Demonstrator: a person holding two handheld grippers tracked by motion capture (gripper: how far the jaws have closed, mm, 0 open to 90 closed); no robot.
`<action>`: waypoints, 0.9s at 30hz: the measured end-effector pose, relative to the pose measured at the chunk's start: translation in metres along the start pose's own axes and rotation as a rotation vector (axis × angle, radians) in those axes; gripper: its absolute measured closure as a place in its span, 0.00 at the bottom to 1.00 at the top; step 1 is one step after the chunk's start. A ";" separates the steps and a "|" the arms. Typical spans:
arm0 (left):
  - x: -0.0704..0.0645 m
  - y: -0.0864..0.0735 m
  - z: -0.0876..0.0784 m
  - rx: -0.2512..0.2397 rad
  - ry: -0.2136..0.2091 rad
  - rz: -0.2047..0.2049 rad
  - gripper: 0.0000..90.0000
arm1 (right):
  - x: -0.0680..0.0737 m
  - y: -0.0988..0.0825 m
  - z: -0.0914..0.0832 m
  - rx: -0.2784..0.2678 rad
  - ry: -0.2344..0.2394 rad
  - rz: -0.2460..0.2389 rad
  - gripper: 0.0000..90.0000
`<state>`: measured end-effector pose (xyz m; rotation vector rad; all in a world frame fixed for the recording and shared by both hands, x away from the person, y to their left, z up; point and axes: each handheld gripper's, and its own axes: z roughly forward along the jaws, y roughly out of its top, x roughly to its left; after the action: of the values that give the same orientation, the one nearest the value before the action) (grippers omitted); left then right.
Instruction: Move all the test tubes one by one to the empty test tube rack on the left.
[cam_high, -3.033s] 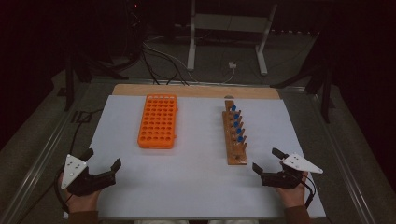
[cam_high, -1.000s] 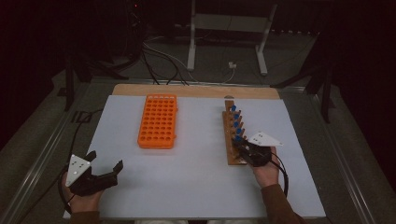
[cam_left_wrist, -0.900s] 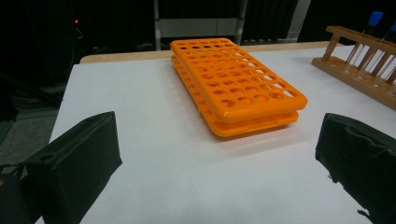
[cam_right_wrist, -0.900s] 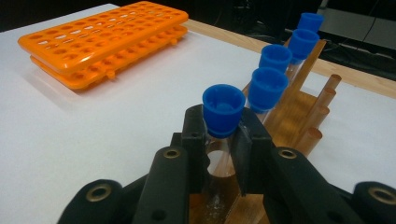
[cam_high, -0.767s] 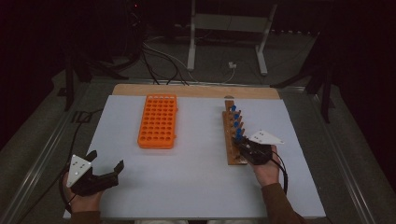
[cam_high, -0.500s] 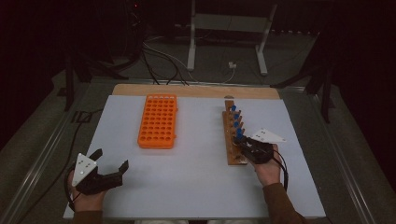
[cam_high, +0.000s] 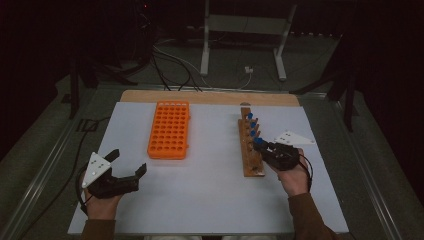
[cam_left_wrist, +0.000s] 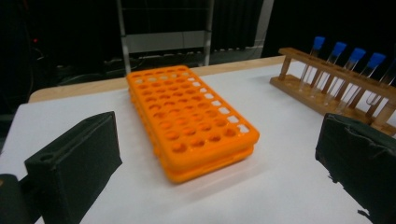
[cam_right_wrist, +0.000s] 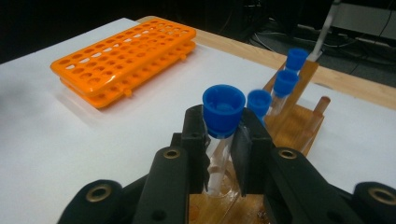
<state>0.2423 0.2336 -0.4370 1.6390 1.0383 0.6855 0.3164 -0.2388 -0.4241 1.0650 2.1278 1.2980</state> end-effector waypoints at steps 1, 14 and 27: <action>0.000 0.001 0.002 0.000 -0.007 0.001 0.01 | 0.000 0.002 -0.001 0.001 0.003 -0.008 0.85; -0.024 0.029 0.042 0.009 -0.131 0.058 0.01 | 0.002 0.032 -0.013 -0.033 0.008 -0.049 0.86; -0.051 0.033 0.083 0.001 -0.229 0.072 0.03 | 0.016 0.046 0.003 -0.014 0.072 -0.059 0.85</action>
<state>0.2975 0.1472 -0.4276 1.7170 0.8184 0.5294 0.3268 -0.2123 -0.3851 0.9553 2.1825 1.3407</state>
